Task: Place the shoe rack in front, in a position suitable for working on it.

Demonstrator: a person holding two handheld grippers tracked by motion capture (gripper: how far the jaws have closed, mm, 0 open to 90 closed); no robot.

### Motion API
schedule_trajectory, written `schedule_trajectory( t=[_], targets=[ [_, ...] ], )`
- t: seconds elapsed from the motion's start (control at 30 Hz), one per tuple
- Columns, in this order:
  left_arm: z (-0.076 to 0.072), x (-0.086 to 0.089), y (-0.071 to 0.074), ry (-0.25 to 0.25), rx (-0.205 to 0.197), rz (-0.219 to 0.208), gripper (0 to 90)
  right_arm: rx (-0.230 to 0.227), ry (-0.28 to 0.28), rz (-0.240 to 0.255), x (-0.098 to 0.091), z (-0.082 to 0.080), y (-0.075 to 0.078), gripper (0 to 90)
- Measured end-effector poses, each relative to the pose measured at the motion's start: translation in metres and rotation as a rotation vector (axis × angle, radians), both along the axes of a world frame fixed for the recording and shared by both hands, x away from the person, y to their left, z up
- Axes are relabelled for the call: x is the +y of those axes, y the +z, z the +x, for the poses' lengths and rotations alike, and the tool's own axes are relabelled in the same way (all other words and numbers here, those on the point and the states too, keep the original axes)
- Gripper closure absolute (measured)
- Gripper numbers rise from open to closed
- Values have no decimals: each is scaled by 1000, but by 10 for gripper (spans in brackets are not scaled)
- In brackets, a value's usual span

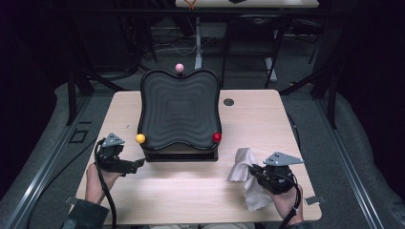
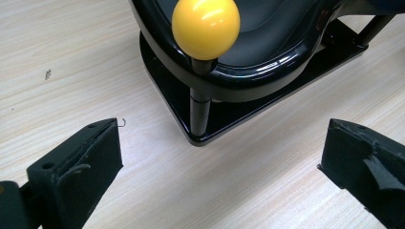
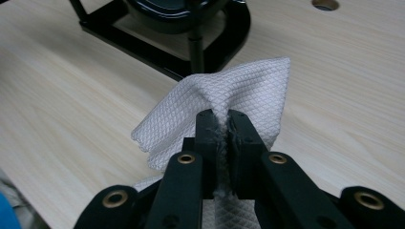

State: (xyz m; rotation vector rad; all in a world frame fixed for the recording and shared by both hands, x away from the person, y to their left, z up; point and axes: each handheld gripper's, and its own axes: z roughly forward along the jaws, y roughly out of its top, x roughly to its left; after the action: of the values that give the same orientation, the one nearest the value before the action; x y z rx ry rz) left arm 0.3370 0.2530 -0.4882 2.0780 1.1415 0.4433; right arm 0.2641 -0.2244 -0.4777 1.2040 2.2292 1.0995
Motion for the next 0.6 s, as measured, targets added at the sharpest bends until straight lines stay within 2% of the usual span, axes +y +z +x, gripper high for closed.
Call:
schedule_trajectory(
  t=[0.07, 0.23, 0.33, 0.6],
  targets=[
    [0, 0, 0, -2, 0, -1, 0, -1, 34, 10, 6, 0, 0, 838],
    [0, 0, 0, 2, -2, -5, 0, 5, 71, -7, 22, 0, 0, 838],
    [0, 0, 1, 4, -2, -7, 0, 1, 112, 10, 33, 1, -2, 837],
    [1, 0, 0, 8, -5, -9, 0, 8, 211, -19, 71, 9, -8, 834]
  ],
)
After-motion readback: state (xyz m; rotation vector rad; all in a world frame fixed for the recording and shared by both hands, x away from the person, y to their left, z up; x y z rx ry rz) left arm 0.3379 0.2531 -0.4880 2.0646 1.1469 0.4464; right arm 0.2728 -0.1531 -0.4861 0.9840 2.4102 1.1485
